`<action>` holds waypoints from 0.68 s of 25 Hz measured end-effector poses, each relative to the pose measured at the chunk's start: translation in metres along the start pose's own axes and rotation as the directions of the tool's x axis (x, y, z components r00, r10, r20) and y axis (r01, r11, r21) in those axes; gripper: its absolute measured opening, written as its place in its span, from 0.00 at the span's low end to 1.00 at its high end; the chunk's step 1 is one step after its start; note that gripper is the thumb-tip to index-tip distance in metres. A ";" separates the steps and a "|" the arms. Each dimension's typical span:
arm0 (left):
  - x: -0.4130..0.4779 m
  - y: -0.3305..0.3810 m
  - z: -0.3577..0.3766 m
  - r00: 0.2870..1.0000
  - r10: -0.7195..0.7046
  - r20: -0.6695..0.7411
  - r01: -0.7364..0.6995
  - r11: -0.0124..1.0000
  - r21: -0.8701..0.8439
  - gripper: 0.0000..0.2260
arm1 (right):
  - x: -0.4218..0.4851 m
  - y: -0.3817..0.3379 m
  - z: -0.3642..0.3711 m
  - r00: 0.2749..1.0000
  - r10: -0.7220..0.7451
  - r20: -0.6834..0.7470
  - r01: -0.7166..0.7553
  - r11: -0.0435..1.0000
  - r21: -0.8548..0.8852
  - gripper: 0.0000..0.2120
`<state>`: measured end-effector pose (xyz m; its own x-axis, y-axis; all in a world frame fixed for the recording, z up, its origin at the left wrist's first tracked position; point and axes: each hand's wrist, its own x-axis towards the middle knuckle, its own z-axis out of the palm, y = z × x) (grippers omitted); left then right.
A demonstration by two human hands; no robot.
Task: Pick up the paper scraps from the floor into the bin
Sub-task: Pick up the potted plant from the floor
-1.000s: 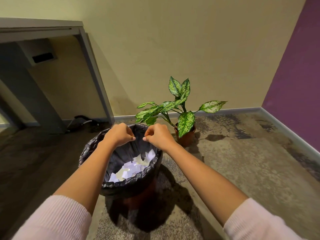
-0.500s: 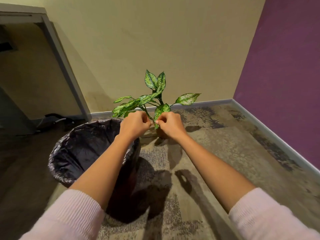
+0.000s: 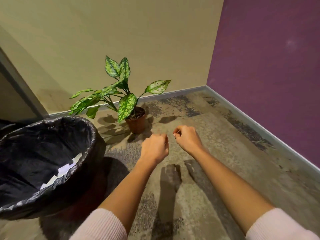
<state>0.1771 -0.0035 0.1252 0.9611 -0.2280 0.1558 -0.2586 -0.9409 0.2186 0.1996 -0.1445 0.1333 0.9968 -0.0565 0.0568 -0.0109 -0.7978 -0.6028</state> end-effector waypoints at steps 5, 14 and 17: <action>0.025 0.002 0.051 0.979 -0.055 0.195 0.012 0.977 0.211 0.22 | 0.005 0.054 0.034 0.992 0.088 0.092 -0.081 0.994 -0.077 0.07; 0.019 0.000 0.034 0.868 -0.286 0.405 0.204 0.951 0.234 0.31 | -0.007 0.047 0.035 0.961 0.114 0.253 -0.084 0.989 -0.125 0.11; 0.010 0.011 0.014 0.797 -0.372 0.476 0.311 0.928 0.205 0.31 | -0.009 0.030 0.012 0.939 0.125 0.321 -0.093 0.989 -0.113 0.12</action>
<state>0.1851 -0.0197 0.1160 0.9082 0.0490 -0.4157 0.0784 -0.9955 0.0538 0.1911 -0.1607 0.1046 0.9599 0.0399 -0.2776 -0.1125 -0.8520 -0.5114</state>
